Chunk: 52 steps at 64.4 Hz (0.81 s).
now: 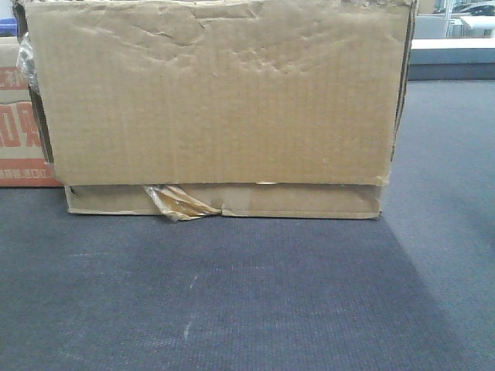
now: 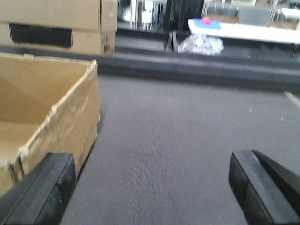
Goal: Stack two boxes on right shelf middle
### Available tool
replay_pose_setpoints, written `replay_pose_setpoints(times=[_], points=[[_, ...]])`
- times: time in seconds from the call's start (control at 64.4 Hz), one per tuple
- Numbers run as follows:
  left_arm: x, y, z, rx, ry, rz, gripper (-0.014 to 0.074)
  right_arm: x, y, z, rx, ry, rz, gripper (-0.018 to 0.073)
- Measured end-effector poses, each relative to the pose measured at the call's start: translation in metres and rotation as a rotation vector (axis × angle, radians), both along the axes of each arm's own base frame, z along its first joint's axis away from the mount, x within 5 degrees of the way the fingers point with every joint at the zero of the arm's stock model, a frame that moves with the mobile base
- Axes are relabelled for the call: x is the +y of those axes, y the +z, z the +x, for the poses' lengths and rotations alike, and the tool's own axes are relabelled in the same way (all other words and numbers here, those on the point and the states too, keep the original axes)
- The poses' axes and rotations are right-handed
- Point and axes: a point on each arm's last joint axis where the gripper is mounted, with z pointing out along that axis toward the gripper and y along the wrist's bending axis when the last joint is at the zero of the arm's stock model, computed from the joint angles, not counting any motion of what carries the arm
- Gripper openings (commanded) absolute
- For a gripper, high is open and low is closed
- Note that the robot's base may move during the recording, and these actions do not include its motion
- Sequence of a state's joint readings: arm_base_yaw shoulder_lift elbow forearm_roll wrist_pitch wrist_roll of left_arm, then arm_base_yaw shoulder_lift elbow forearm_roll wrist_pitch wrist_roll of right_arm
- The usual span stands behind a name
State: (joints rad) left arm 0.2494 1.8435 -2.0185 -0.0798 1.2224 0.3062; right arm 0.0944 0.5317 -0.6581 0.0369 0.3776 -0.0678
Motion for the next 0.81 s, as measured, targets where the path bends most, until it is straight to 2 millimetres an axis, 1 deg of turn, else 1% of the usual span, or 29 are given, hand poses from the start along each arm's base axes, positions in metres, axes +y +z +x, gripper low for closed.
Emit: replay_pose_setpoints(times=[0.186,0.342,0.481,0.621,0.714,0.761,0.808], points=[[0.009,-0.038,0.029,0.080,-0.016,-0.001,0.0600,0.000,-0.006,-0.001,0.072,0.003,-0.007,0.0570],[0.013,-0.068,0.045,0.141,-0.017,-0.017,0.0600,0.000,-0.007,-0.002,0.080,0.003,-0.008,0.0570],[0.016,-0.090,0.055,0.186,-0.017,-0.029,0.0600,0.000,-0.007,-0.002,0.080,0.003,-0.008,0.0570],[0.017,-0.102,0.060,0.207,-0.017,-0.035,0.0600,0.000,-0.007,-0.002,0.082,0.003,-0.008,0.0570],[0.017,-0.104,0.061,0.213,-0.017,-0.036,0.0598,0.000,-0.007,-0.002,0.082,0.003,-0.008,0.0570],[0.017,-0.106,0.061,0.219,-0.018,-0.038,0.0586,0.000,-0.007,-0.002,0.082,0.003,-0.008,0.0570],[0.017,-0.106,0.061,0.220,-0.018,-0.038,0.0555,0.000,-0.007,-0.002,0.082,0.003,-0.008,0.0570]])
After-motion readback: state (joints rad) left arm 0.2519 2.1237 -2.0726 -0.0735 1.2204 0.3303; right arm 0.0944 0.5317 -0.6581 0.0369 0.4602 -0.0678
